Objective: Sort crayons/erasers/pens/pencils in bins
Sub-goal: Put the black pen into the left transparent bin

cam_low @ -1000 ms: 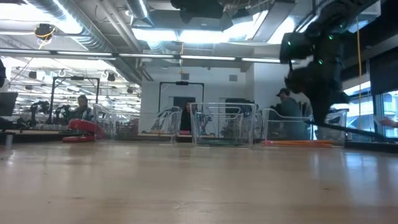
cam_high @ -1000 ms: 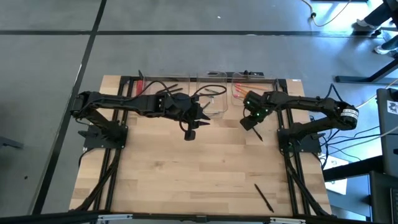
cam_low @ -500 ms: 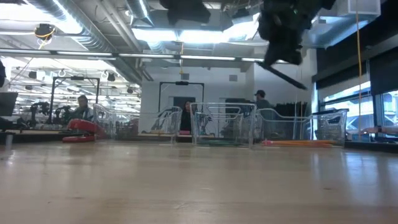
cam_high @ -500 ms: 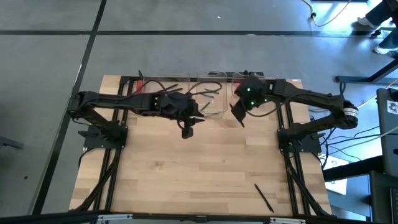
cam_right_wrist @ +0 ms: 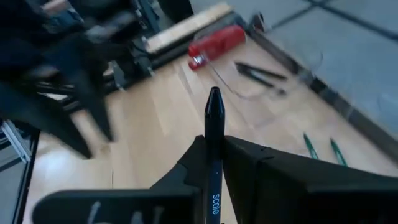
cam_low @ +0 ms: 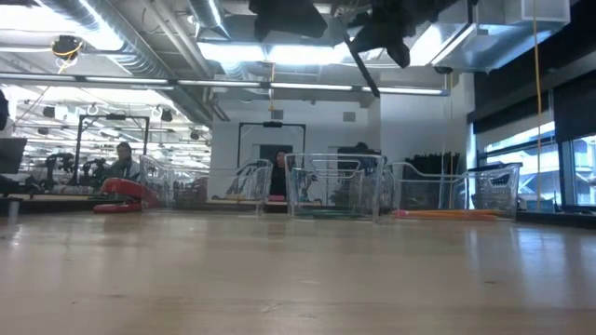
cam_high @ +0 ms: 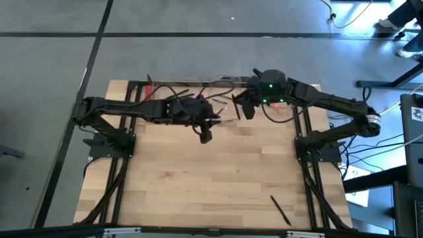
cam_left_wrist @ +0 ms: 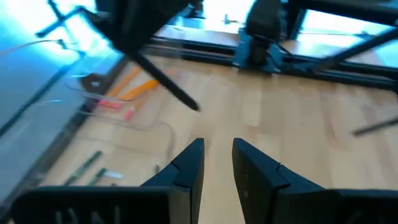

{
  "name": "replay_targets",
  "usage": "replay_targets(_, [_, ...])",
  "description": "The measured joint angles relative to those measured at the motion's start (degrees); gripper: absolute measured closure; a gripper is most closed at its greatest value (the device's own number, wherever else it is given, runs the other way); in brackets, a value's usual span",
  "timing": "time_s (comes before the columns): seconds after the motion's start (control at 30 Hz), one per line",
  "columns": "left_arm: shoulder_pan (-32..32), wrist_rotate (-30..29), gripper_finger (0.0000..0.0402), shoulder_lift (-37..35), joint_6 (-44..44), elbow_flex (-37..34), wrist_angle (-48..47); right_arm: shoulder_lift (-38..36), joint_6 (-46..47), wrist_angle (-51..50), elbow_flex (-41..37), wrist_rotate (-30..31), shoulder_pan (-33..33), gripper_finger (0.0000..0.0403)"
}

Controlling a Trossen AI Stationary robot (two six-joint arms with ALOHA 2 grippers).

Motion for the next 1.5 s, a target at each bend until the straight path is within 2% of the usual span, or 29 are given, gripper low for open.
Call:
replay_targets(0.1, [1.3,-1.9,0.0326,0.1,-1.3,0.0,0.5,0.0,-1.3,2.8,0.0,0.0,0.6,0.0365])
replay_targets(0.27, [4.0,-1.9,0.0326,0.1,-8.3,0.0,3.2,0.0,-2.8,7.7,0.0,0.0,1.6,0.0364])
replay_targets(0.53, [6.1,-1.9,0.0326,0.6,-14.8,0.0,5.0,0.0,-3.5,9.3,0.0,0.0,1.6,0.0363])
replay_targets(0.7, [6.2,-1.2,0.0326,3.1,-13.5,0.0,10.5,0.0,-4.1,9.5,0.0,0.0,1.6,0.0362])
replay_targets(1.03, [6.5,0.6,0.0326,4.3,-11.7,0.0,13.1,0.0,-4.2,9.7,0.0,0.0,1.6,0.0362])
replay_targets(1.17, [7.0,3.2,0.0326,4.3,-11.8,0.0,14.7,0.0,-4.3,9.7,0.0,0.0,1.6,0.0362])
replay_targets(1.5, [7.8,3.3,0.0326,4.4,-11.7,0.0,16.0,0.0,-4.5,10.0,0.0,0.0,1.6,0.0362])
